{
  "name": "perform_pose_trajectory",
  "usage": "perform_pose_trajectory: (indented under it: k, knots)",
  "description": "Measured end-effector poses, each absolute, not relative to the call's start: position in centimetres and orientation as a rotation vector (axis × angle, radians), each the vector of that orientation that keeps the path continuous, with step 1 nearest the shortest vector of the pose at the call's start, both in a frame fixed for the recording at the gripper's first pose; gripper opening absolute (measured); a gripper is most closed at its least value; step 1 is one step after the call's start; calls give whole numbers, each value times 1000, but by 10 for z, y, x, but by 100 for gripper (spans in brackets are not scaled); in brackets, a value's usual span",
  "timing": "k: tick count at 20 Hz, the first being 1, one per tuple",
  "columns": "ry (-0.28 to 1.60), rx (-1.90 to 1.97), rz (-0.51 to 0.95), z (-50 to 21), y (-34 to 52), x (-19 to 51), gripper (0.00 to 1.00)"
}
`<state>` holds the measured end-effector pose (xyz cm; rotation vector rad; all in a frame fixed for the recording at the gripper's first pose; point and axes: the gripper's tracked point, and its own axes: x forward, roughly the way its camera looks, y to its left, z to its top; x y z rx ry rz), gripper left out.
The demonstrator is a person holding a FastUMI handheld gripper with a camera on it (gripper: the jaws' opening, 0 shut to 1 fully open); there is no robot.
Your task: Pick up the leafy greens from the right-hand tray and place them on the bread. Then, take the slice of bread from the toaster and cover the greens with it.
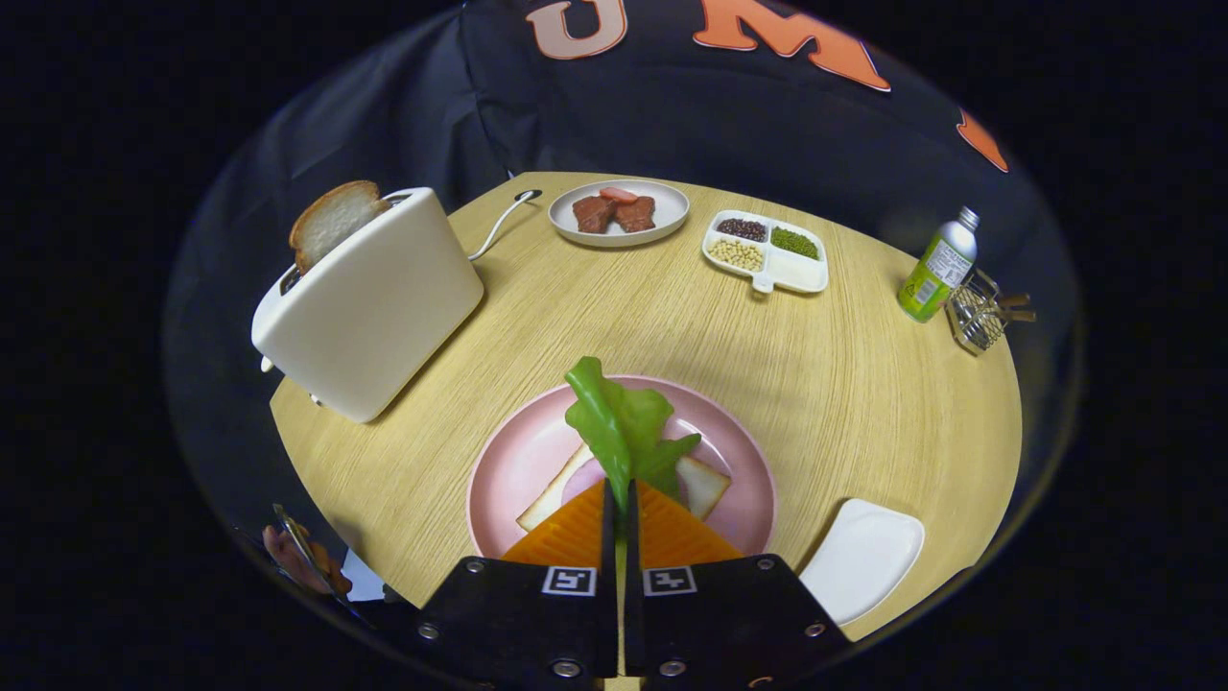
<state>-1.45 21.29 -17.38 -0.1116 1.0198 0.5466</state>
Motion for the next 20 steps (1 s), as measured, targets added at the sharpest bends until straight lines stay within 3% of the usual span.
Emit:
perform_pose_trajectory:
  k: [4, 13, 20]
  knots:
    - [1053, -126, 563, -182, 220, -22, 7]
    - [1073, -128, 571, -184, 225, -24, 27]
    - [1050, -65, 601, -156, 238, -19, 32]
